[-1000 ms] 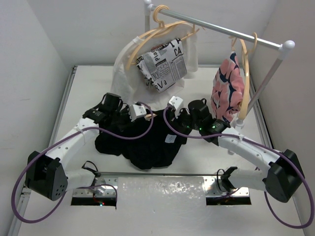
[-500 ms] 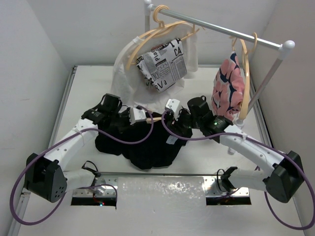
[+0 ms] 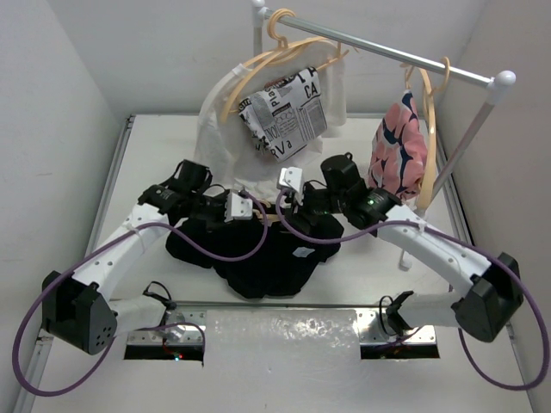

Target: Place the t-shirt on the hanger

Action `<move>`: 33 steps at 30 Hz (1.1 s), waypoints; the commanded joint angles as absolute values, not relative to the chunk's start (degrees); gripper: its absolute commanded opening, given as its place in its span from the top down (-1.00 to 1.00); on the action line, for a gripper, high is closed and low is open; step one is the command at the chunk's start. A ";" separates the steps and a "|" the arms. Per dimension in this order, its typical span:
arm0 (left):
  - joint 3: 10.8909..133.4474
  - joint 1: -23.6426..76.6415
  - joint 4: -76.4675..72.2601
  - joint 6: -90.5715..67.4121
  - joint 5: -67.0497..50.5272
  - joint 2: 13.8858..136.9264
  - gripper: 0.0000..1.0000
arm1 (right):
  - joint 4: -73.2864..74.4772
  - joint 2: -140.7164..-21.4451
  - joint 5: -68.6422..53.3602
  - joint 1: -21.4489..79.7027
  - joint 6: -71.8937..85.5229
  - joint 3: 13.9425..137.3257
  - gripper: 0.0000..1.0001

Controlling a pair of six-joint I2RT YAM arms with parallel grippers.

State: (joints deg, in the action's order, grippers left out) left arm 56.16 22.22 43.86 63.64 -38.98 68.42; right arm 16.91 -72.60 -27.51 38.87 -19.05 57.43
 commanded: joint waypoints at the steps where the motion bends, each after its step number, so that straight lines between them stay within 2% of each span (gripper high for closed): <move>1: 58.45 22.59 44.03 66.18 -43.07 68.47 1.00 | 18.81 -76.28 -35.15 39.29 -22.50 60.91 -0.26; 4: 58.01 22.59 44.12 66.62 -43.33 68.64 1.00 | 16.01 -78.39 -33.93 39.29 -21.27 60.82 -0.24; 7: 58.27 22.59 44.65 67.15 -44.12 68.82 1.00 | 15.21 -81.55 -33.40 39.29 -20.57 62.84 -0.12; 11: 59.50 22.50 45.35 67.15 -45.00 68.73 1.00 | 16.00 -85.25 -35.15 39.29 -20.04 64.51 0.18; 12: 59.94 22.50 45.53 67.15 -45.35 68.82 1.00 | 16.17 -85.69 -36.29 39.29 -19.78 63.99 0.44; 14: 60.03 22.50 45.53 67.15 -45.26 68.82 1.00 | 14.86 -85.08 -36.21 39.20 -18.55 62.59 0.72; 15: 60.12 22.50 45.44 66.97 -44.39 68.91 1.00 | 14.16 -83.86 -35.86 39.03 -18.11 60.84 0.99; 16: 60.03 22.33 45.18 65.93 -43.69 68.91 1.00 | 13.02 -83.06 -34.90 38.33 -16.89 59.95 1.00; 17: 60.03 22.06 44.91 65.40 -43.25 68.82 0.92 | 12.83 -82.36 -34.98 37.80 -16.35 59.16 1.00; 18: 60.03 21.54 44.91 65.13 -42.89 68.82 0.74 | 12.66 -81.74 -34.98 37.18 -15.83 57.76 1.00; 19: 60.03 19.97 45.00 64.95 -43.41 68.64 0.47 | 12.40 -80.61 -35.68 36.31 -15.39 57.14 1.00; 22: 59.77 13.82 45.79 66.09 -47.36 68.47 0.26 | 11.95 -78.67 -36.74 33.14 -13.63 54.58 1.00; 25: 58.89 9.32 45.88 67.67 -47.38 68.55 0.24 | 11.95 -76.91 -37.44 31.47 -12.57 53.09 1.00; 33: 53.62 9.05 40.09 65.85 -45.70 67.59 0.23 | 13.62 -74.01 -36.56 31.38 -12.74 52.30 1.00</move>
